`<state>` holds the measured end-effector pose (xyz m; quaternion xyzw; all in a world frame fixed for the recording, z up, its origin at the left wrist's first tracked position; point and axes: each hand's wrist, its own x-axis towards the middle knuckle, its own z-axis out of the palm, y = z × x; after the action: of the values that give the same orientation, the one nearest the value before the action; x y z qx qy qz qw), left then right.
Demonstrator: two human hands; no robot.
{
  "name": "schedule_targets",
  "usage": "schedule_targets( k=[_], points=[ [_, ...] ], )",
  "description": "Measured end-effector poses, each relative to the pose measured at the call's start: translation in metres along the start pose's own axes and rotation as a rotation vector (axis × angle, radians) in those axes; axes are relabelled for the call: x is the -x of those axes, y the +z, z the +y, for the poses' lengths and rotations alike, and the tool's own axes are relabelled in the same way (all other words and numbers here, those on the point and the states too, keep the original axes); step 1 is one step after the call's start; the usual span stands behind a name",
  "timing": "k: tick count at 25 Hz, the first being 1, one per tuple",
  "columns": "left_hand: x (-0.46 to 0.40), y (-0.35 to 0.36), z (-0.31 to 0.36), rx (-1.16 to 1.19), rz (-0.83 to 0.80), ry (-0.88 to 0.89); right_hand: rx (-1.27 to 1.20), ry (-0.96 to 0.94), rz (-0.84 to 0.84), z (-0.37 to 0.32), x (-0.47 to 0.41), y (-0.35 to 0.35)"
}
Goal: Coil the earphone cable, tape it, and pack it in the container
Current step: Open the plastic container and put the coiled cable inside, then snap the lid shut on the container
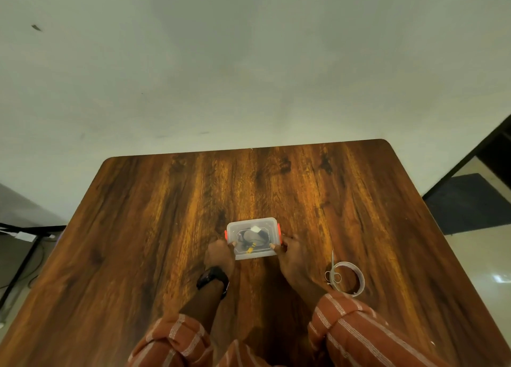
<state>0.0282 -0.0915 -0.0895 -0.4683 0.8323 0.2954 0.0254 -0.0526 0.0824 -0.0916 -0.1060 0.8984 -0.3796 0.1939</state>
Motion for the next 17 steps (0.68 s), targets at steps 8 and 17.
schedule_targets(
  k=[8, 17],
  points=[
    [0.074, 0.022, 0.048, -0.047, 0.086, 0.782, 0.618, 0.014, 0.257, 0.120, 0.069, -0.096],
    [0.102, 0.077, 0.093, -0.349, -0.336, 0.997, 0.846, -0.298, 0.059, 0.125, 0.067, -0.094]
  ],
)
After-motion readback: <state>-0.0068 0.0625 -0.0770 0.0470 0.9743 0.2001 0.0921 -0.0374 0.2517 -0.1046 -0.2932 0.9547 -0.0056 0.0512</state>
